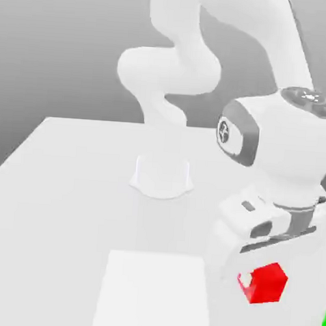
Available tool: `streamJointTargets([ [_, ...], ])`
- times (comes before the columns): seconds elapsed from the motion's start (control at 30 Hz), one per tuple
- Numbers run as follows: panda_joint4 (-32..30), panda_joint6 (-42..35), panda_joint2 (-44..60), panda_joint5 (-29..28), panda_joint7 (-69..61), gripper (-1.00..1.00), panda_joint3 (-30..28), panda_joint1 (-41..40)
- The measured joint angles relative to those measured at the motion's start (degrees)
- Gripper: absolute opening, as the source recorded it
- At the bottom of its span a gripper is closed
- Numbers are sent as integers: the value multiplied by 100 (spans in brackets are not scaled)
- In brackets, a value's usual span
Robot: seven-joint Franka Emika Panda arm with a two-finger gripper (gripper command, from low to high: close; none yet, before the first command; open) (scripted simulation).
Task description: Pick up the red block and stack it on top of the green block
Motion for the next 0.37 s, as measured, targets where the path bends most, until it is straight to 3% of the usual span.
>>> streamJointTargets([
  [0.1,618,-283,396,-219,-557,-100,328,327],
  [0.23,856,196,1168,-673,-460,-100,154,632],
  [0.27,870,285,1271,-729,-429,100,106,675],
  [0.37,869,285,1271,-729,-429,100,106,675],
])
